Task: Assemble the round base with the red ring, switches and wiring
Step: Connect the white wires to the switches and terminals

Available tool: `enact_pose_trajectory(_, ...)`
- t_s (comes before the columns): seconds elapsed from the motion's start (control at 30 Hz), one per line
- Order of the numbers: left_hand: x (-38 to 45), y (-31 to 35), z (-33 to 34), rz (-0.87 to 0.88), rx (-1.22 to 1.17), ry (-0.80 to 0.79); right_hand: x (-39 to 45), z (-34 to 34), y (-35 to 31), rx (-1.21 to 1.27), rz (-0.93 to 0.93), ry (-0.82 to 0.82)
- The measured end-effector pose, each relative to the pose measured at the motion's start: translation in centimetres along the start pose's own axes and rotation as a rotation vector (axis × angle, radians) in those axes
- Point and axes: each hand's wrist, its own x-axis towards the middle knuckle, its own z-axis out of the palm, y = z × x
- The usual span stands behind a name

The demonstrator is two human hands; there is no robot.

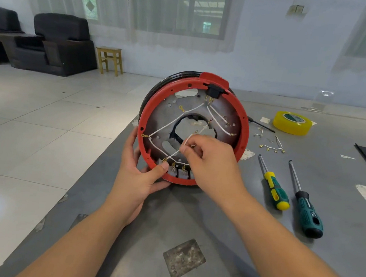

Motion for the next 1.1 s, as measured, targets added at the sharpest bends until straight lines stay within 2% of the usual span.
enact_pose_trajectory(0.07, -0.1, -0.1, 0.1, -0.001, 0.011, -0.001, 0.2, 0.2, 0.1, 0.071, 0.093, -0.103)
enact_pose_trajectory(0.17, -0.1, 0.0, 0.3, 0.001, 0.027, 0.014, 0.4, 0.2, 0.4, 0.156, 0.195, -0.168)
enact_pose_trajectory(0.33, 0.0, -0.1, 0.4, -0.009, 0.024, 0.051, 0.9, -0.5, 0.9, 0.162, 0.245, -0.268)
enact_pose_trajectory(0.5, 0.1, -0.2, 0.5, -0.041, -0.004, 0.086, 0.7, -0.2, 1.0, 0.044, 0.211, -0.254)
enact_pose_trajectory(1.1, -0.1, 0.2, 1.0, -0.061, -0.054, 0.081, 0.3, 0.4, 0.5, 0.064, 0.213, -0.278)
